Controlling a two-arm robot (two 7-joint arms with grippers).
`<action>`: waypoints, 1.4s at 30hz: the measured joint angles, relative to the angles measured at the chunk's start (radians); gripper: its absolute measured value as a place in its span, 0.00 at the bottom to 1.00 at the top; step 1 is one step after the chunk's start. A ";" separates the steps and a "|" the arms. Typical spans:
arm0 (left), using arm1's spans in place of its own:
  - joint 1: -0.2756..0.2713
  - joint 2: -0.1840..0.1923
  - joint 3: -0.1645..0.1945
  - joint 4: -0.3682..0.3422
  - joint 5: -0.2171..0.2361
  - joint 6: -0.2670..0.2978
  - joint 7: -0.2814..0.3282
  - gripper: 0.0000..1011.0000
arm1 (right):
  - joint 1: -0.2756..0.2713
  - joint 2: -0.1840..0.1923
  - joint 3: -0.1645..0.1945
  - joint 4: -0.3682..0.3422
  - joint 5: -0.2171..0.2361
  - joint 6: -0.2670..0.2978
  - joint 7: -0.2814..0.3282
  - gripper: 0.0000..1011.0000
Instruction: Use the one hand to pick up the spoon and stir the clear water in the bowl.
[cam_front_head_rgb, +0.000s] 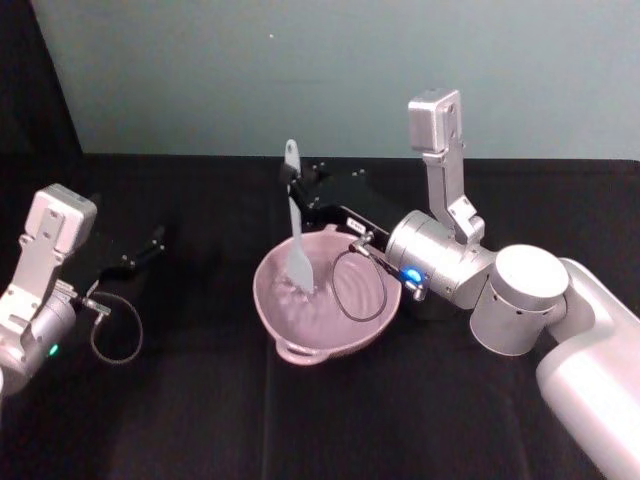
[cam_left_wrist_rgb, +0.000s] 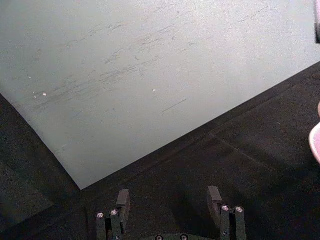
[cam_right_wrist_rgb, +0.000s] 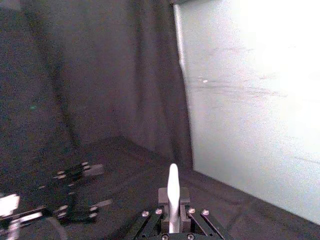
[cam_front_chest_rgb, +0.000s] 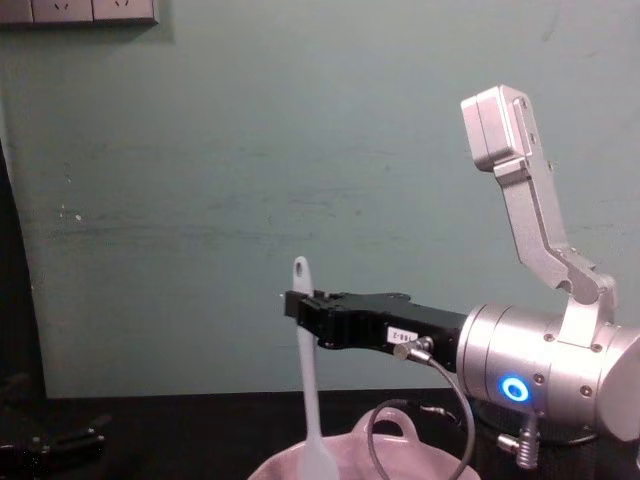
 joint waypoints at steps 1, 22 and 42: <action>0.000 0.000 0.000 0.000 0.000 0.000 0.000 1.00 | 0.003 -0.004 0.003 0.008 -0.006 -0.007 -0.007 0.12; 0.000 0.000 0.000 0.000 0.000 0.000 0.000 1.00 | -0.103 0.094 0.094 -0.158 -0.070 0.015 -0.033 0.12; 0.000 0.000 0.000 0.000 0.000 0.000 0.000 1.00 | -0.143 0.097 0.048 -0.237 0.002 0.074 0.077 0.12</action>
